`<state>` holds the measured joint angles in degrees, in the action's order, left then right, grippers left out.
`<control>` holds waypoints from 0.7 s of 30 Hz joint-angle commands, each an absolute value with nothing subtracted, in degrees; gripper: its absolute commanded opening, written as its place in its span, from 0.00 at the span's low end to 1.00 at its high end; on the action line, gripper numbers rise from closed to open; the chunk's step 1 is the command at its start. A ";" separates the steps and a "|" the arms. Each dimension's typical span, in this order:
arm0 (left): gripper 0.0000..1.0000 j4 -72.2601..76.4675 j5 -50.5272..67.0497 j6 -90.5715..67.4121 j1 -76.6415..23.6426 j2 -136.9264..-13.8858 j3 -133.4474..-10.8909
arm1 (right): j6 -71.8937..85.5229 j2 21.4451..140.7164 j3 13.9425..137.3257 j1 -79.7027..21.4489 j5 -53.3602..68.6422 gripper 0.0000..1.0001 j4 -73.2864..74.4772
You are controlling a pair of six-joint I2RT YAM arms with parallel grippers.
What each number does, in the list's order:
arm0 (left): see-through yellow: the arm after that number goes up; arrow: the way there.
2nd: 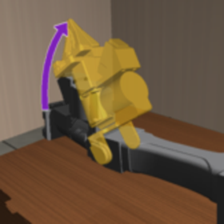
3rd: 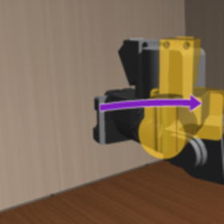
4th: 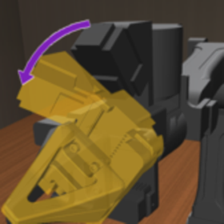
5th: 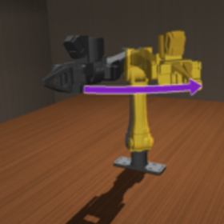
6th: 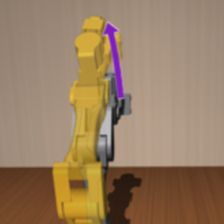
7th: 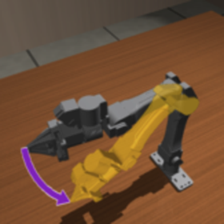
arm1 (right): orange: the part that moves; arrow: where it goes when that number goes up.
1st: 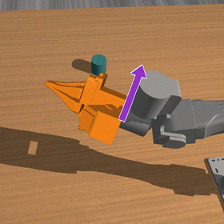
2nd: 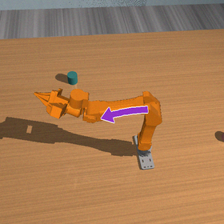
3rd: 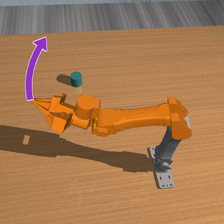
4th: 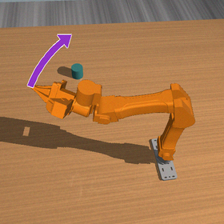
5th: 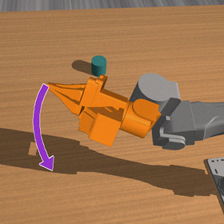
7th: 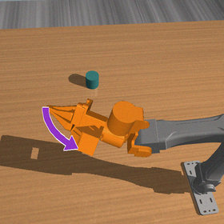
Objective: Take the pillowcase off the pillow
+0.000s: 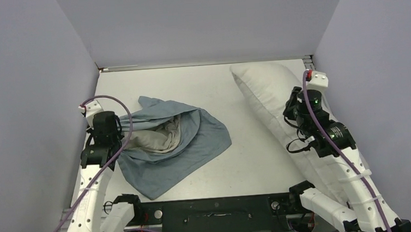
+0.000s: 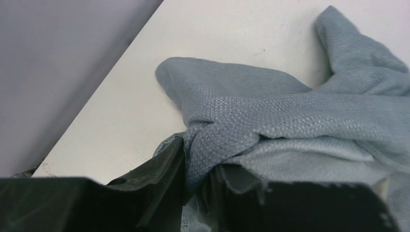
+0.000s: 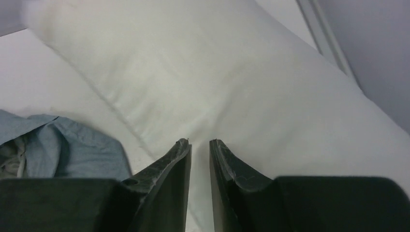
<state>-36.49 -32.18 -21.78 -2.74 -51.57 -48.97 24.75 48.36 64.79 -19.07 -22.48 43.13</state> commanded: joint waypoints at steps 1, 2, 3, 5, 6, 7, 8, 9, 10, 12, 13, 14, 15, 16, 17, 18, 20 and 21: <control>0.29 -39.75 -26.50 -24.03 -2.29 -44.83 -49.48 | 26.05 49.88 61.24 -19.07 -7.84 0.27 35.11; 0.35 -40.56 -25.13 -24.45 -2.29 -43.42 -49.20 | 25.95 50.37 60.75 -19.07 -6.23 0.31 35.16; 0.41 -41.25 -23.88 -25.11 -2.29 -42.00 -49.14 | 25.76 50.70 60.62 -19.05 -5.31 0.36 35.40; 0.53 -42.58 -21.42 -25.99 -2.29 -39.29 -49.31 | 24.86 50.84 61.12 -19.07 -4.82 0.47 35.82; 0.58 -43.38 -20.64 -26.58 -2.29 -37.91 -49.59 | 24.12 50.62 61.71 -19.07 -5.03 0.51 36.00; 0.63 -44.08 -19.93 -27.19 -2.29 -36.61 -50.06 | 23.56 50.34 62.50 -19.23 -5.78 0.56 36.42; 0.67 -44.82 -19.34 -27.68 -2.31 -35.26 -50.63 | 23.01 50.18 63.55 -19.82 -7.40 0.61 37.07; 0.69 -45.64 -18.86 -28.21 -2.29 -34.07 -51.34 | 22.64 50.06 64.72 -20.64 -9.25 0.66 37.96; 0.72 -46.42 -18.44 -28.51 -2.29 -32.89 -52.32 | 22.25 49.76 65.68 -21.21 -11.64 0.73 38.58; 0.79 -47.77 -17.56 -28.64 -2.29 -30.68 -54.55 | 21.50 48.64 67.63 -22.24 -15.09 0.83 39.85; 0.82 -48.48 -17.38 -28.69 -2.29 -29.65 -55.72 | 21.07 47.50 68.43 -22.92 -17.24 0.88 40.24; 0.86 -49.12 -16.86 -28.48 -2.29 -28.27 -57.36 | 20.22 46.49 69.50 -23.71 -19.26 0.94 40.54; 0.90 -49.35 -16.32 -28.07 -2.29 -27.25 -58.57 | 19.61 45.24 70.10 -24.30 -21.75 0.98 40.55; 1.00 -49.65 -15.86 -27.53 -2.29 -26.21 -59.77 | 18.85 44.02 70.65 -24.94 -25.47 1.00 40.46; 0.97 -49.76 -15.29 -27.16 -2.29 -25.12 -60.90 | 18.05 42.44 70.96 -25.53 -27.13 0.95 40.16; 0.96 -49.97 -14.97 -26.42 -2.29 -24.08 -62.09 | 17.04 40.76 71.09 -25.93 -30.44 0.91 39.57; 0.96 -50.33 -15.13 -25.13 -2.29 -22.19 -64.41 | 14.65 36.54 70.67 -26.34 -34.34 0.90 37.69; 0.96 -50.28 -15.28 -24.05 -2.29 -21.27 -65.62 | 13.25 35.30 70.19 -26.36 -36.15 0.90 36.71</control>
<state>-49.69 -16.69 -27.24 -2.61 -24.62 -60.29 18.94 41.69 68.71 -25.67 -23.31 40.42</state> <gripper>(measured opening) 0.964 0.903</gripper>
